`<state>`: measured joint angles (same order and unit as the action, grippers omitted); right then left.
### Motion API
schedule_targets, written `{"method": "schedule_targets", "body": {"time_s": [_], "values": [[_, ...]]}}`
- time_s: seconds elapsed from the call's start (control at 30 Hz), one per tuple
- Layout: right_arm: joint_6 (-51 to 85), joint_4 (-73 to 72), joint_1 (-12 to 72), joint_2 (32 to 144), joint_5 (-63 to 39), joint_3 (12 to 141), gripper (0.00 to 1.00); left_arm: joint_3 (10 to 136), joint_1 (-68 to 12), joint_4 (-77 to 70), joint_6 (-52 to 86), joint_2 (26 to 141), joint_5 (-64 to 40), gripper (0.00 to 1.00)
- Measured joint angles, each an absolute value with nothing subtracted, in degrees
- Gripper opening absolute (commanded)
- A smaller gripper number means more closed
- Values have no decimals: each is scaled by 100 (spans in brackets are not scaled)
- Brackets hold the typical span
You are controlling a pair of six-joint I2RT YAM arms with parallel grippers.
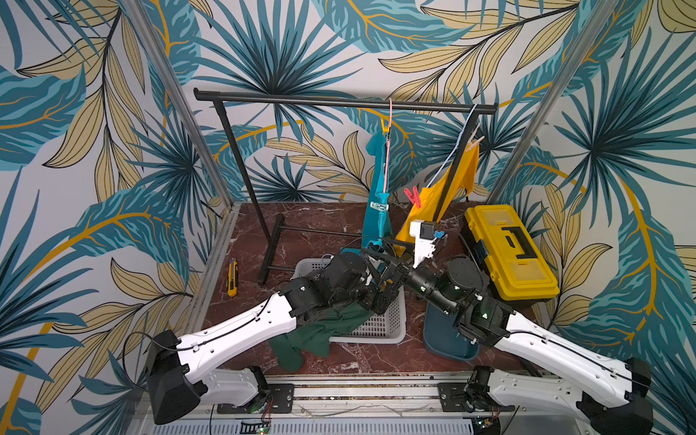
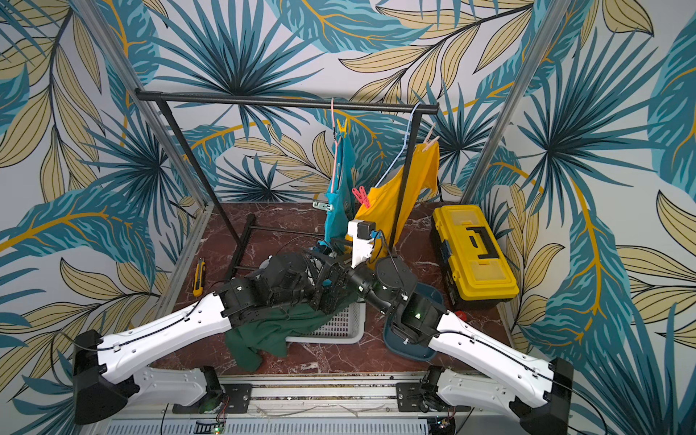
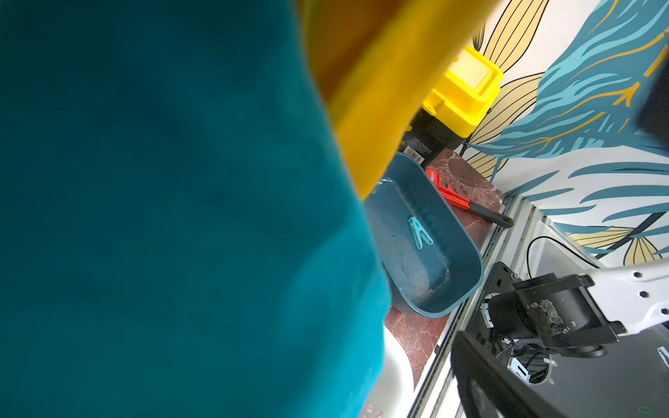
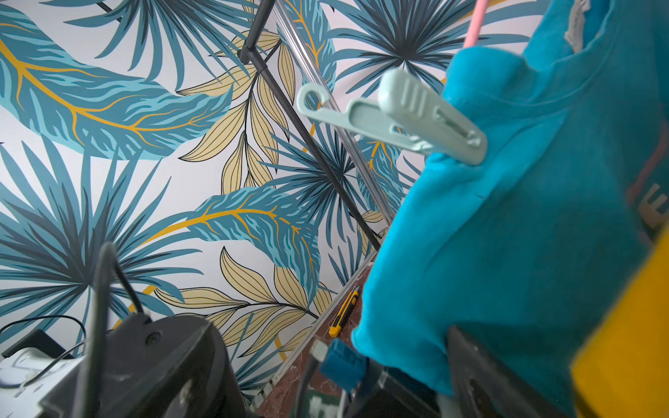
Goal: Remove the clothespins securing t-shirts to the hanger
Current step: Pick up the hanger from the basket.
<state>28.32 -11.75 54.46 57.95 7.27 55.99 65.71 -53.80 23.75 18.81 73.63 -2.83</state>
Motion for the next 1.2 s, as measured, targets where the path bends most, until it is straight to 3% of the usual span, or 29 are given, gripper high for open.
{"method": "schedule_targets", "body": {"time_s": [0.3, 0.57, 0.8, 0.97, 1.2], "values": [[2648, -882, 5581, 4912, -176, 5605, 100, 6845, -4353, 2733, 2244, 7588, -193, 100], [2320, 322, 5581, 4547, 851, 5603, 100, 6910, -4174, 2950, 2204, 6923, -412, 100], [1990, 930, 5581, 4576, 1553, 5592, 99, 6080, -4174, 3026, 2062, 5605, -644, 100], [1900, 1017, 5581, 4698, 1909, 5592, 99, 5666, -4086, 3395, 2294, 5380, -349, 100], [1933, 1358, 5581, 4790, 2329, 5592, 100, 5752, -2991, 3756, 2834, 5819, -290, 100]]}}
